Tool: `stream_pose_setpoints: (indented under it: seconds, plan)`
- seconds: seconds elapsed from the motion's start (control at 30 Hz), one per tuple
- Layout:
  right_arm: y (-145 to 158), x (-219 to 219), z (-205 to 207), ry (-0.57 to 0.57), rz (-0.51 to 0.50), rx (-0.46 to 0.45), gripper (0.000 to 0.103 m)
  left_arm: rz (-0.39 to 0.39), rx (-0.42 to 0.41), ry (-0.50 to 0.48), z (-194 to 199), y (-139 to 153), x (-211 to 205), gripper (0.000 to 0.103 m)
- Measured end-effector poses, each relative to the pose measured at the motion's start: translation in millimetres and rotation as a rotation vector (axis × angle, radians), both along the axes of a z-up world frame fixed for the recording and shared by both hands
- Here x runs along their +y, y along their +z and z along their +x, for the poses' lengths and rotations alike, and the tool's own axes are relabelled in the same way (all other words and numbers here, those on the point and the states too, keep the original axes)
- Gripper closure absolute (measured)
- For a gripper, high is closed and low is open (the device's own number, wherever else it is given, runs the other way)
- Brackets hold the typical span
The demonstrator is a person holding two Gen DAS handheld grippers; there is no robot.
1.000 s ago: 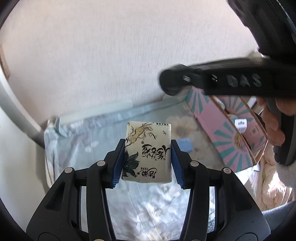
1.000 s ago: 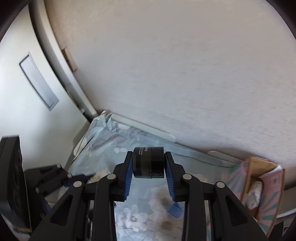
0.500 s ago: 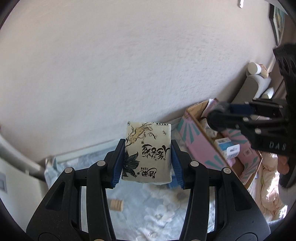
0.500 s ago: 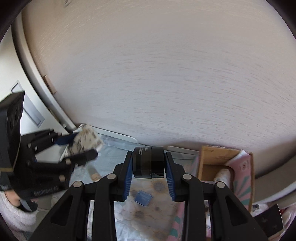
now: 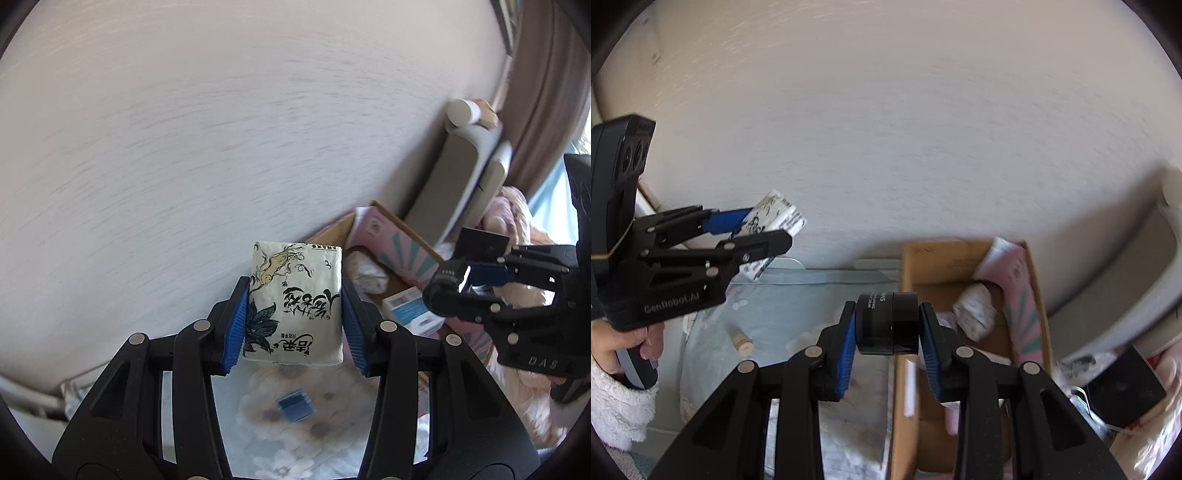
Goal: Organize objects
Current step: 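Lift the tissue pack and black jar and carry both over the cardboard box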
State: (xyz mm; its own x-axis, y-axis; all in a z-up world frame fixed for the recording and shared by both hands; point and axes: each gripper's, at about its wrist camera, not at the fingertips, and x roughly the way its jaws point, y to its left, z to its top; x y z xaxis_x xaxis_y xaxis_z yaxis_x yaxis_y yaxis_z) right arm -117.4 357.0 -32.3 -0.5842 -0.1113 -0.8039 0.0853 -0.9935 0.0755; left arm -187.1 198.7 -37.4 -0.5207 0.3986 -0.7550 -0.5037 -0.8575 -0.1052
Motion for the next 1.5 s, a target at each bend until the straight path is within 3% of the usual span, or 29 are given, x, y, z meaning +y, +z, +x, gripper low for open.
stream_pose_setpoints:
  seconds: [0.37,0.73,1.23,1.5]
  plan:
    - [-24,54,27,-0.151,-0.013,-0.062,0.073,-0.033,-0.052,-0.165,-10,-31,85,0.060]
    - [-70,69,52,-0.225,-0.047,-0.170,0.073,-0.104,-0.134,-0.257,-22,-82,147,0.060]
    - [-131,68,56,-0.225,-0.082,-0.276,0.073,-0.179,-0.193,-0.274,-32,-154,175,0.060]
    - [-139,73,56,-0.221,-0.099,-0.293,0.073,-0.218,-0.166,-0.284,-26,-153,186,0.058]
